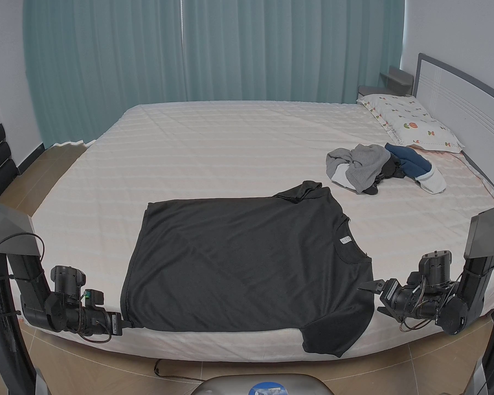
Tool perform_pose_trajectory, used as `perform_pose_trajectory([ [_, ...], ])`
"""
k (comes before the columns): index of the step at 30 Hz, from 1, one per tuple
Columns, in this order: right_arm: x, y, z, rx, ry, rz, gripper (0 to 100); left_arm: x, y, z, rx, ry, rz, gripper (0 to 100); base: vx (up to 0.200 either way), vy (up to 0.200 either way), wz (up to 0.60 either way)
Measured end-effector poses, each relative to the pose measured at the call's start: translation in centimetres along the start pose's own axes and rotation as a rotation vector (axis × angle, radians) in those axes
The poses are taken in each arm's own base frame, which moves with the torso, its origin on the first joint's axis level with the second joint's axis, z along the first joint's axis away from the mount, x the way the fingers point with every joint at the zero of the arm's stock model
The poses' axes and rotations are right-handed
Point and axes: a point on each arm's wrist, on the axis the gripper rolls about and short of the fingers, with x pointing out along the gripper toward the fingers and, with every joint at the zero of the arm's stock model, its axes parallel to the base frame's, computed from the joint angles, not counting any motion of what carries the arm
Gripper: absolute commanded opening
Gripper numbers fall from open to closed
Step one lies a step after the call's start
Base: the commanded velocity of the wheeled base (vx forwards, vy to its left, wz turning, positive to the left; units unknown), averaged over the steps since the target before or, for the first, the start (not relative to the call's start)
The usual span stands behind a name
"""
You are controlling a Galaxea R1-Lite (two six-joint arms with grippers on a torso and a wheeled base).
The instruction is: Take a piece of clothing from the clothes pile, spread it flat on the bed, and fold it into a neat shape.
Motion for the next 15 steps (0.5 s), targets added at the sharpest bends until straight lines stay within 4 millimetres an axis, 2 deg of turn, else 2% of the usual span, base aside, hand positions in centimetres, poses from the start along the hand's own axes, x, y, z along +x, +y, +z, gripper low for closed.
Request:
perform_pose_trajectory([
  [8,0.3,-0.2,0.0,-0.012,-0.005,-0.017,100,-0.5,0.0,-0.2,-0.02,-0.002,-0.014,0,0.0,0.0,0.0],
  [15,1.4,-0.5,0.2,-0.017,-0.006,-0.031,100,-1.3,0.2,0.4,-0.169,-0.039,-0.068,0,0.0,0.0,0.0],
])
